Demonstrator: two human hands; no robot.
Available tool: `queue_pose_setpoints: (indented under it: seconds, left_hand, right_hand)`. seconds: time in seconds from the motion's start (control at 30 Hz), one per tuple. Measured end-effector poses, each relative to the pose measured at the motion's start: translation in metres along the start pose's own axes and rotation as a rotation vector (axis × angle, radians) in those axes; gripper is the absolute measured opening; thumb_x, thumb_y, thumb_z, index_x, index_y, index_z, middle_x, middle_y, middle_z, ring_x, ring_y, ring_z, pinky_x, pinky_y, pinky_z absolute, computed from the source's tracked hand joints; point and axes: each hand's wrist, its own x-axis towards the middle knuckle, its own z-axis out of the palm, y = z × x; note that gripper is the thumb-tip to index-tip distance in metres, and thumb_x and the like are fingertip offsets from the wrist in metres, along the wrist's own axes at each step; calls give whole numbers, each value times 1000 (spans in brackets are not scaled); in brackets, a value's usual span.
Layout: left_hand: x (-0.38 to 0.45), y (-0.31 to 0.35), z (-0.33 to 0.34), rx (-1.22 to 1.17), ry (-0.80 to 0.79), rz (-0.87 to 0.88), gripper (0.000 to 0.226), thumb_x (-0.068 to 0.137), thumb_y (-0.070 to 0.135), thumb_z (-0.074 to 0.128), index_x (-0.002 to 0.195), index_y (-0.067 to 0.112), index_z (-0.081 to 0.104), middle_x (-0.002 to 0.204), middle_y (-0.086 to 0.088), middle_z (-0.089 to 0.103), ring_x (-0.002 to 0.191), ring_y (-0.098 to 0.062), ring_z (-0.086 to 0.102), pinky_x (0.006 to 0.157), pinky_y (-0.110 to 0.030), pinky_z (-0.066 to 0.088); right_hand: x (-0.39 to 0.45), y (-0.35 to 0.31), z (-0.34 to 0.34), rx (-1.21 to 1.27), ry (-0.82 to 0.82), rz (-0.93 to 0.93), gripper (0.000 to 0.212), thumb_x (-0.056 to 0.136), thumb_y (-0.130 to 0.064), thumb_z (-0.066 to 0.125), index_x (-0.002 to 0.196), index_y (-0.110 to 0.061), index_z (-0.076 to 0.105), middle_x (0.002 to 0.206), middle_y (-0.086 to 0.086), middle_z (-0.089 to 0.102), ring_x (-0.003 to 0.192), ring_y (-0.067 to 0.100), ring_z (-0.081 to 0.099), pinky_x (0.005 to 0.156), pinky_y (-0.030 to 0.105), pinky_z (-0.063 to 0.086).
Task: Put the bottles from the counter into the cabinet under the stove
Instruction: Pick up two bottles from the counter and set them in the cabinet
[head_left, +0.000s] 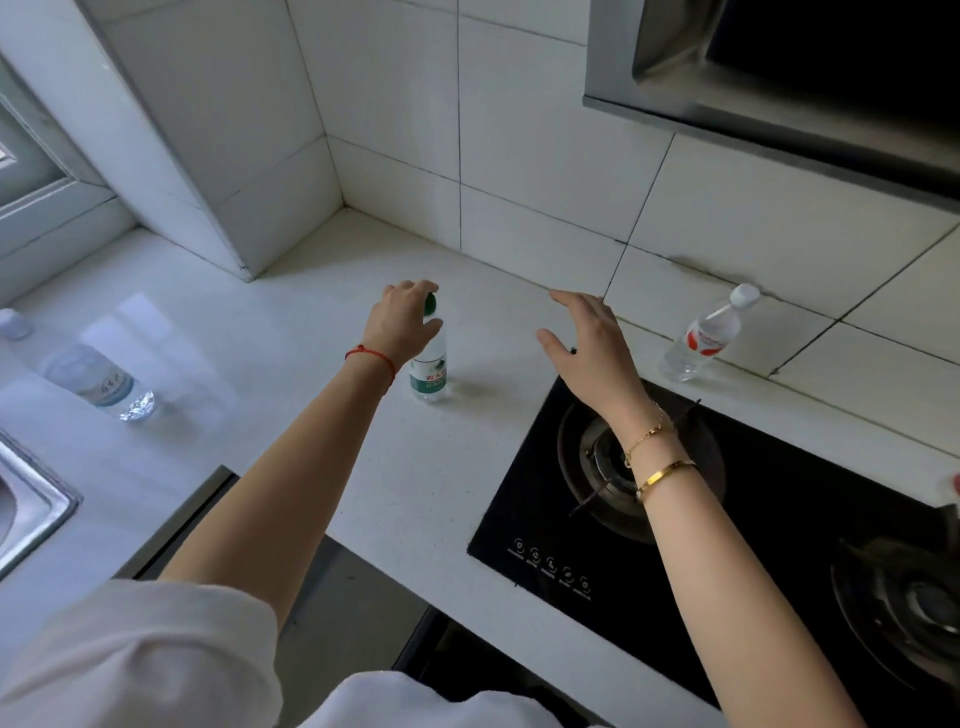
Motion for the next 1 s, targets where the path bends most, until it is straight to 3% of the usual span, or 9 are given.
queue_pose_setpoints:
  seconds: [0.17,0.37,0.53,0.67,0.8,1.0]
  left_hand:
    - [6,-1,8,-81,42,31,27,86,2,64,113,5,63,108,-19,63,102,-35,57,88,-43,53]
    - [-8,26,17,-97,79,122,26,86,2,64,111,6,63,106,-16,62,100,-32,54,81,-39,51]
    - [-14,61,15,-126,110,194,29,86,2,64,114,7,61,109,-14,61,101,-30,53,82,-37,52]
    - [-20,87,20,-135,115,222,29,85,1,62,114,7,61,110,-13,61,103,-30,52,81,-35,50]
    - [-29,104,26,-141,112,209,28,86,3,62,114,8,60,111,-13,60,104,-29,51,83,-37,52]
    - [-44,117,31,-136,124,184,29,86,4,62,115,9,60,110,-11,61,101,-27,52,82,-37,52]
  right_hand:
    - [4,18,-4,-21,31,22,48,94,-28,56,138,-13,45,140,3,49,134,18,39,112,34,34]
    - [5,70,-38,-122,180,100,45,93,-24,57,135,-9,48,137,7,51,132,24,39,108,30,32]
    - [17,132,-73,-342,283,267,53,89,-24,60,137,-9,45,140,11,45,130,35,36,101,47,37]
    - [29,166,-90,-401,272,396,53,88,-21,57,139,-10,42,144,12,40,129,38,35,99,47,38]
    - [37,189,-97,-374,155,451,50,90,-17,53,138,-9,41,143,15,38,125,40,38,97,49,40]
    - [37,193,-100,-206,175,423,31,85,-2,52,116,-1,47,125,23,45,109,41,49,82,39,43]
